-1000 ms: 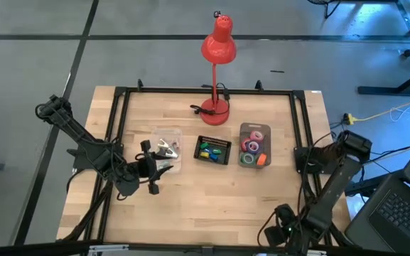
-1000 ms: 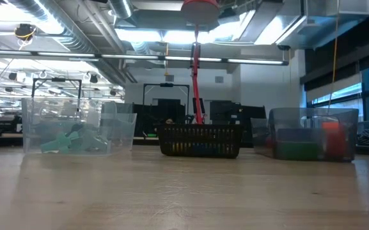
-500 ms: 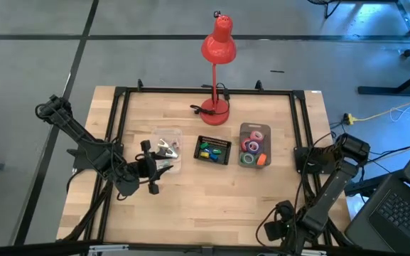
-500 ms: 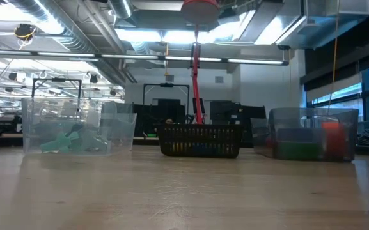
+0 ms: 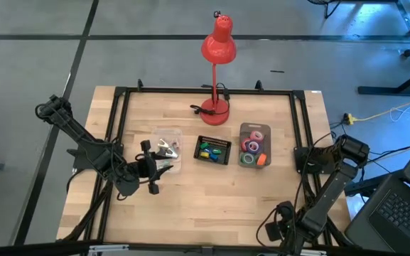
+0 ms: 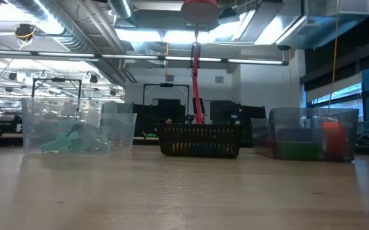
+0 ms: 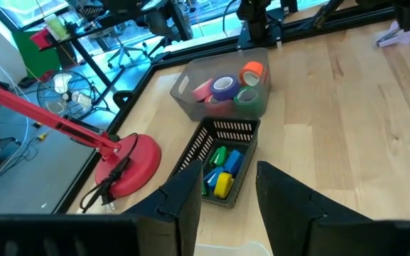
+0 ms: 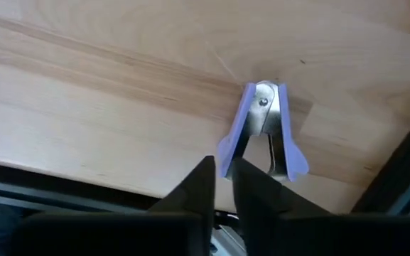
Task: Pick and place Stapler, Stapler remover, tape
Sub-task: Put the purple staple remover into the transparent bin
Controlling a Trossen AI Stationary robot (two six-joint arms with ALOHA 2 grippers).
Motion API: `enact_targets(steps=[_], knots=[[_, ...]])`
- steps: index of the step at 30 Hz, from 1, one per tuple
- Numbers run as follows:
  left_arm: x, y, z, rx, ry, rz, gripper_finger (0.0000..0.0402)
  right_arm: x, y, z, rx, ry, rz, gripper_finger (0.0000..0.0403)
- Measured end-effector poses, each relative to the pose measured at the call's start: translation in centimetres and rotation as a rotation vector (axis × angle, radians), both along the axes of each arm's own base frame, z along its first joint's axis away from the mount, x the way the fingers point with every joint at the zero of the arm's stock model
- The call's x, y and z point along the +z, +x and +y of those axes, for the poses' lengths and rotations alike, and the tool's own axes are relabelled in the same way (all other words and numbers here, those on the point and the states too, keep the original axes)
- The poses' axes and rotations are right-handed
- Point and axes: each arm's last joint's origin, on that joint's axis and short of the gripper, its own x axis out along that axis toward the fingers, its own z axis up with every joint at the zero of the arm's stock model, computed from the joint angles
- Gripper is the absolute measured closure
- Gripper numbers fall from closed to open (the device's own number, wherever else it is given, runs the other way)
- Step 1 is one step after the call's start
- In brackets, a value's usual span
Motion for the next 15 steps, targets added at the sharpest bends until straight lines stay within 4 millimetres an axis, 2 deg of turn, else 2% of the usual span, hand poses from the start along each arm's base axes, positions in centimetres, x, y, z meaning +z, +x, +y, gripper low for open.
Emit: enact_targets(steps=[5, 8, 11, 15], knots=[[0.0, 0.0, 0.0, 0.0, -0.001, 0.0, 0.0277, 0.01, 0.09, 0.17, 0.005, 0.017, -0.01, 0.0389], [0.0, 0.0, 0.0, 0.0, -0.001, 0.0, 0.0277, -0.09, 0.12, 0.23, 0.012, 0.019, -0.012, 0.0397], [0.0, 0.0, -0.01, -0.001, -0.001, 0.0, 0.0277, -0.2, 0.16, 0.22, 0.014, 0.014, -0.01, 0.0388], [-0.01, 0.0, -0.02, -0.004, -0.004, 0.002, 0.0277, -0.24, 0.24, 0.22, 0.024, 0.012, -0.018, 0.0352]])
